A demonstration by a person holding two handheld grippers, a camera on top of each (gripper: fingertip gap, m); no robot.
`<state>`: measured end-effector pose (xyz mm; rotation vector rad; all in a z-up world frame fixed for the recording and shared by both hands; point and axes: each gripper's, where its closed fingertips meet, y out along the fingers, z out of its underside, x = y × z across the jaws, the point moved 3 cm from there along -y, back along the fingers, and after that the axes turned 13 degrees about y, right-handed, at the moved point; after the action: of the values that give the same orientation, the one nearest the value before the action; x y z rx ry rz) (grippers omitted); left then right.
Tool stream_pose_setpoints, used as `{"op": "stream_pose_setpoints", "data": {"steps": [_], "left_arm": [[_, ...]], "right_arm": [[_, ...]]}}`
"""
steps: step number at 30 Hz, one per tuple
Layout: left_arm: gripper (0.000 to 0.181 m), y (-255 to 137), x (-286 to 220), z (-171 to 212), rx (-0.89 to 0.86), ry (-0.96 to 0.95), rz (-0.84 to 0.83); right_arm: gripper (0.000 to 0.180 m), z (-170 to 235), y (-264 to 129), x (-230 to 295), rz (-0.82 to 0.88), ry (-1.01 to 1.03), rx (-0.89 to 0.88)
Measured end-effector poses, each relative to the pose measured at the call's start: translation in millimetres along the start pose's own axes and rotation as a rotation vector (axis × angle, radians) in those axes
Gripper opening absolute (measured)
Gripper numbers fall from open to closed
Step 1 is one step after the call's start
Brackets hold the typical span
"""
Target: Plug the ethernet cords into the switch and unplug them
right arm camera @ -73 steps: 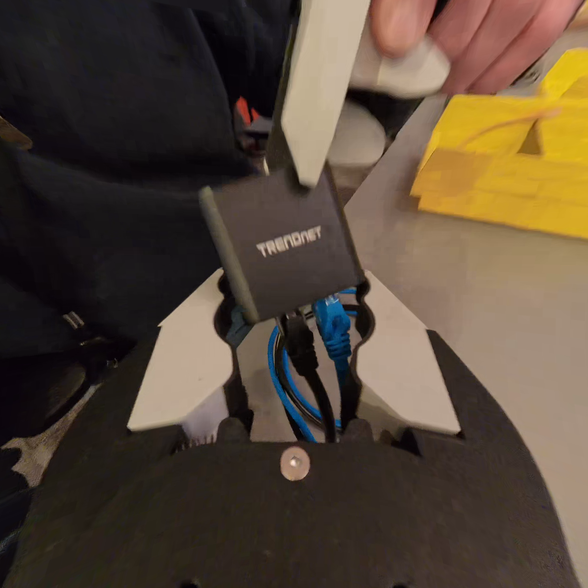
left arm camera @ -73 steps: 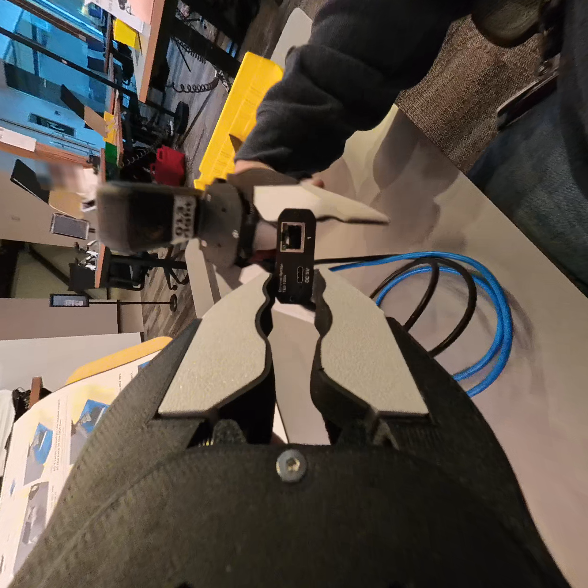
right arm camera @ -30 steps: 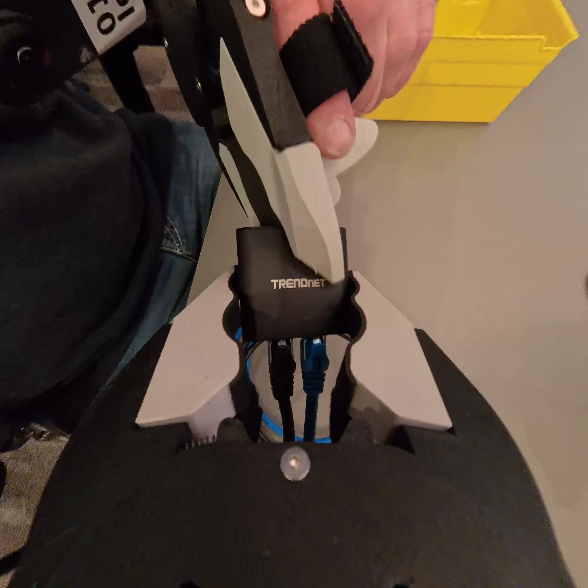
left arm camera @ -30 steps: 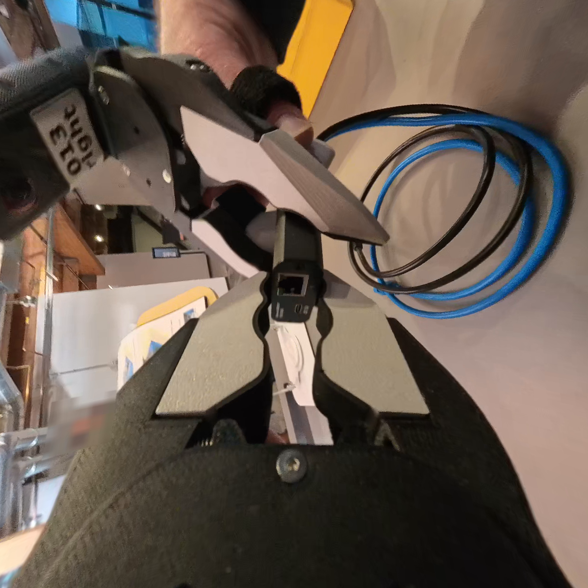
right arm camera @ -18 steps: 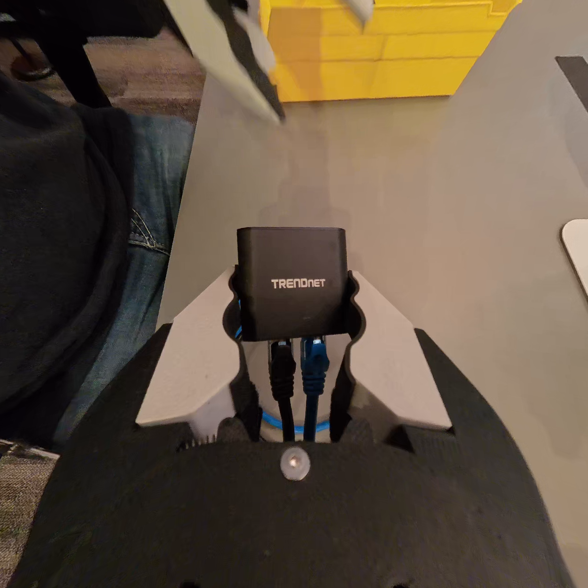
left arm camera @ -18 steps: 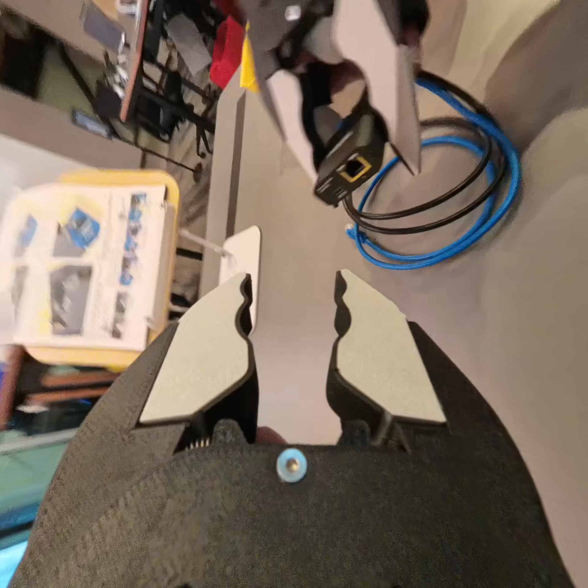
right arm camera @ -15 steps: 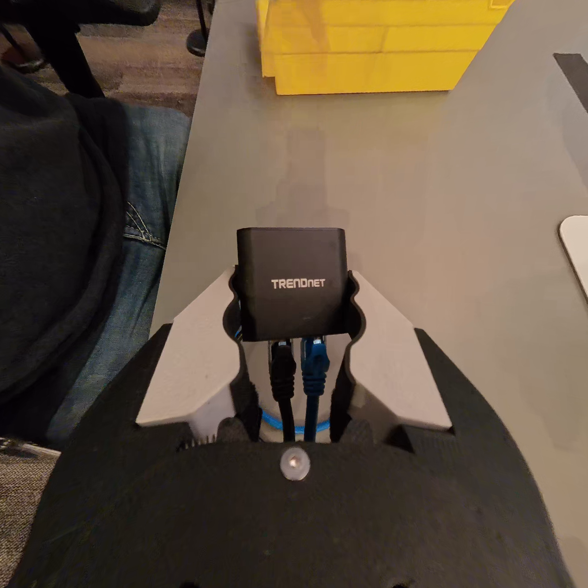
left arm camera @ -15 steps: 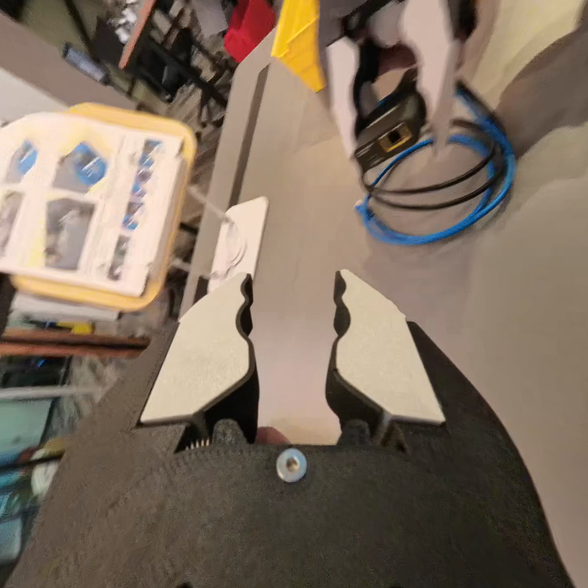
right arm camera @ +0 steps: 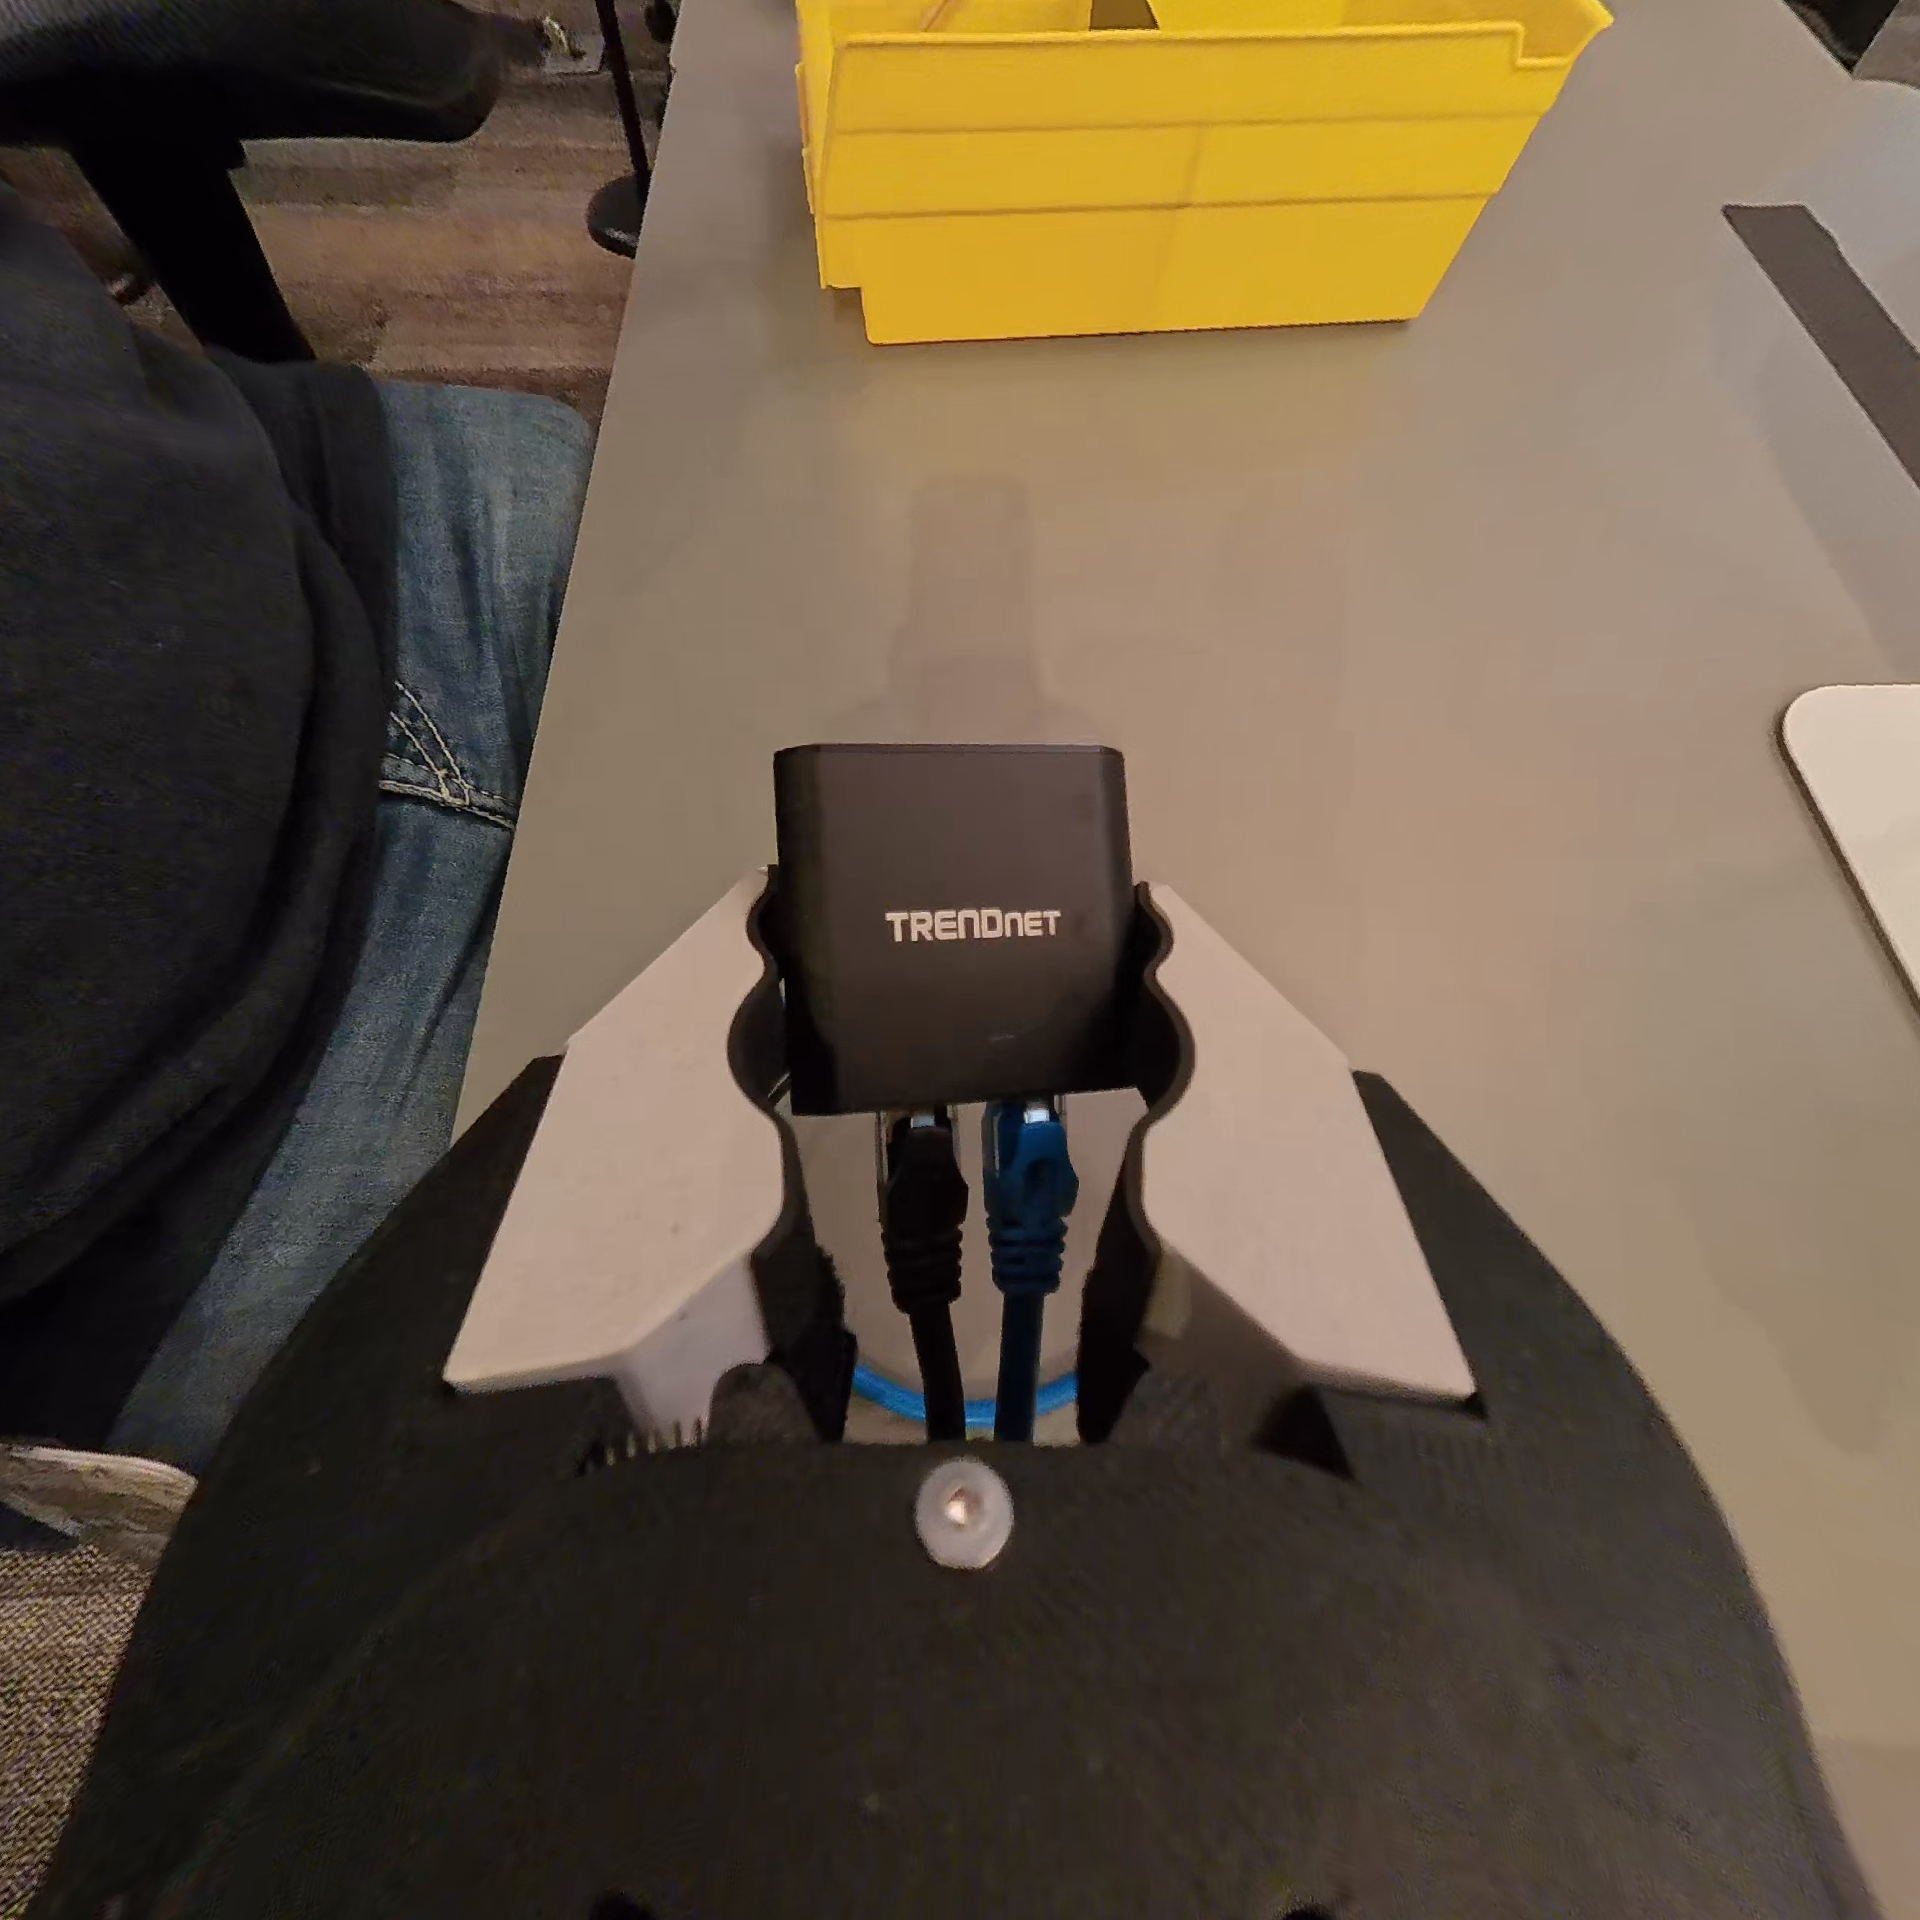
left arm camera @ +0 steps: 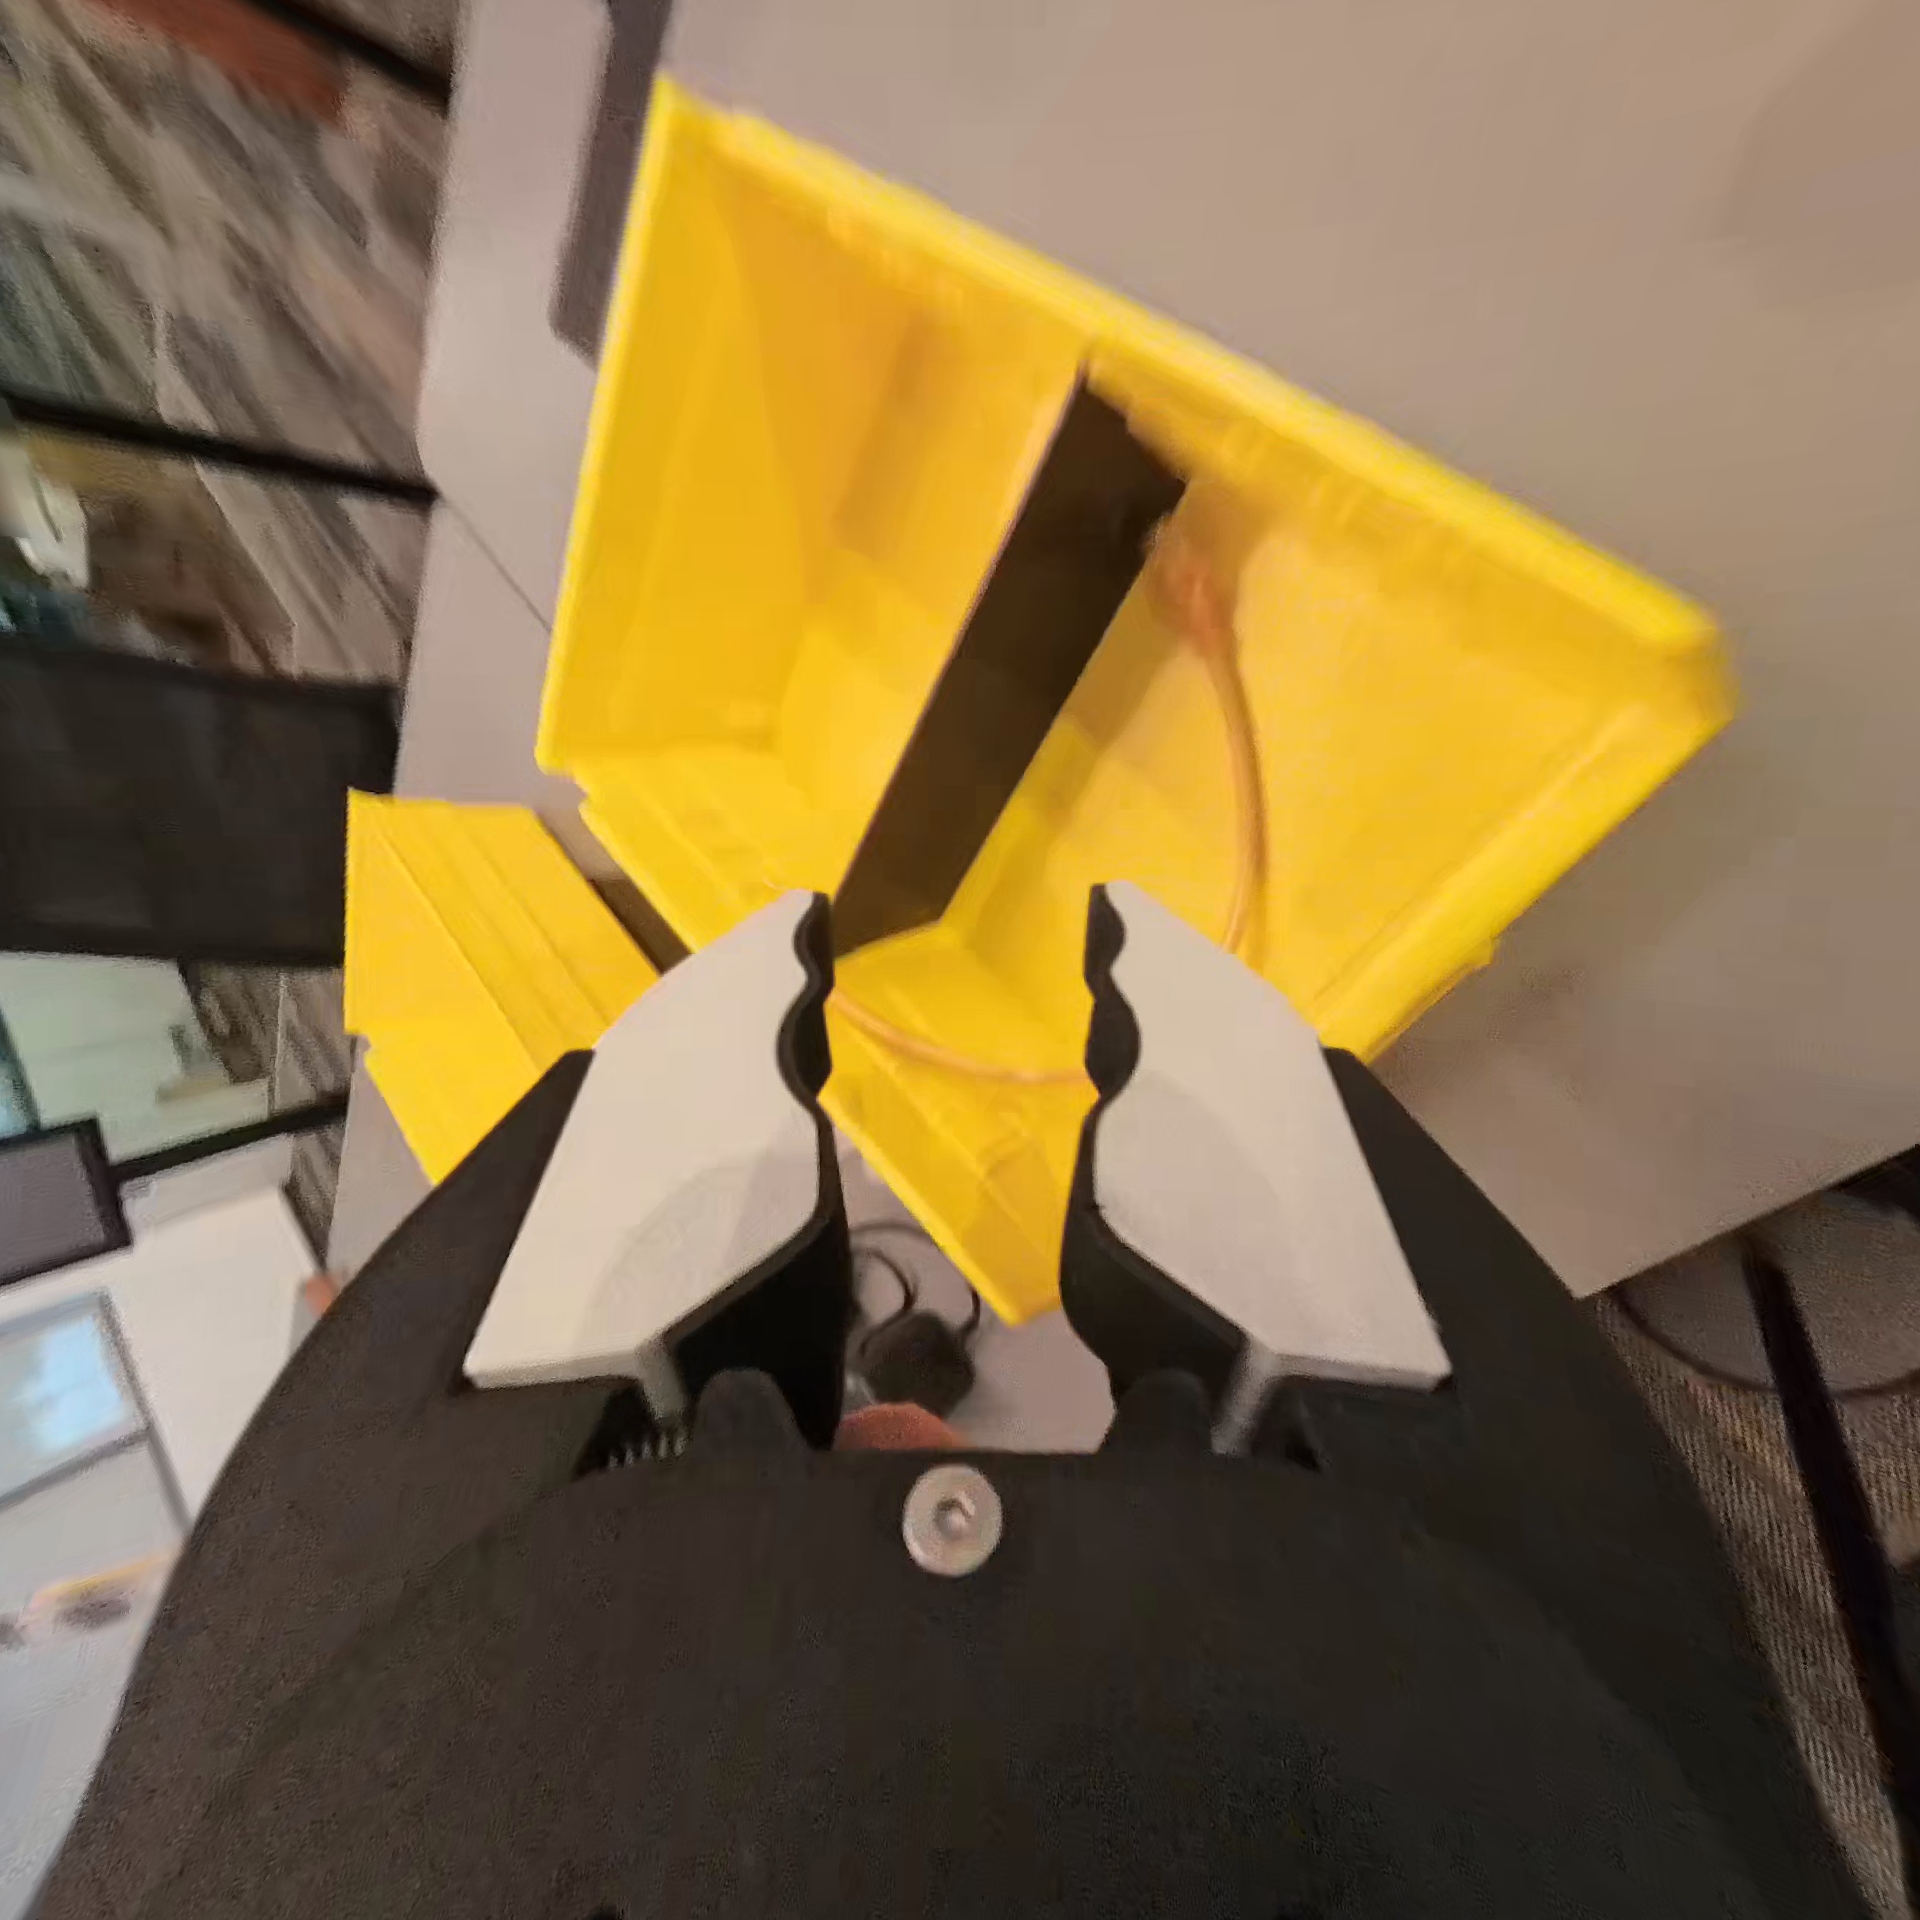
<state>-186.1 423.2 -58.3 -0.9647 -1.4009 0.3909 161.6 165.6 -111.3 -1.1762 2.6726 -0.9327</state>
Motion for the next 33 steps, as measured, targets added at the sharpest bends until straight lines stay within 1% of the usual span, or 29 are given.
{"op": "stream_pose_setpoints", "data": {"steps": [1, 3, 5, 8, 11, 13, 16, 18, 19, 20, 21, 23, 26, 29, 31, 33], "left_arm": [[0.047, 8, -1, 12, 0.049, 0.003, -0.006], [0.044, 22, -2, 30, 0.13, -0.045, -0.001], [0.043, 31, 10, 47, 0.19, -0.099, -0.09], [0.046, 51, 15, 56, 0.209, -0.256, -0.101], [0.05, 75, 15, 63, 0.309, -0.209, -0.135], [0.049, 89, 18, 67, 0.348, -0.215, -0.162], [0.05, 105, 23, 82, 0.475, -0.223, -0.2], [0.042, 108, 29, 86, 0.531, -0.183, -0.261], [0.034, 108, 31, 88, 0.555, -0.154, -0.294], [0.016, 108, 32, 88, 0.555, -0.135, -0.304], [0.012, 108, 33, 88, 0.538, -0.144, -0.315], [0.012, 107, 33, 92, 0.538, -0.129, -0.328], [0.01, 99, 37, 93, 0.511, -0.096, -0.396], [0.01, 85, 44, 87, 0.432, -0.093, -0.452], [0.009, 71, 50, 77, 0.36, -0.056, -0.496], [0.009, 59, 52, 65, 0.278, -0.035, -0.467]], "right_arm": [[0.064, 0, 1, 0, 0.0, 0.002, 0.002], [0.063, 1, 3, 0, 0.003, 0.0, 0.008], [0.063, 3, 3, -1, 0.016, 0.0, 0.015], [0.064, 3, 2, -2, 0.025, 0.006, 0.003], [0.064, 3, 2, -3, 0.028, 0.008, -0.004], [0.064, 4, 1, -4, 0.028, 0.006, -0.011], [0.064, 4, -1, -4, 0.028, 0.005, -0.026], [0.064, 4, -3, -4, 0.028, 0.004, -0.037], [0.064, 4, -3, -4, 0.028, 0.003, -0.042], [0.064, 4, -4, -4, 0.028, 0.002, -0.047], [0.064, 4, -5, -5, 0.029, 0.0, -0.052], [0.064, 3, -6, -5, 0.03, -0.002, -0.064], [0.064, 3, -7, -5, 0.03, -0.006, -0.07], [0.064, 1, -7, -5, 0.031, -0.013, -0.076], [0.063, 0, -7, -5, 0.034, -0.017, -0.082], [0.063, -1, -7, -6, 0.035, -0.023, -0.08]]}}
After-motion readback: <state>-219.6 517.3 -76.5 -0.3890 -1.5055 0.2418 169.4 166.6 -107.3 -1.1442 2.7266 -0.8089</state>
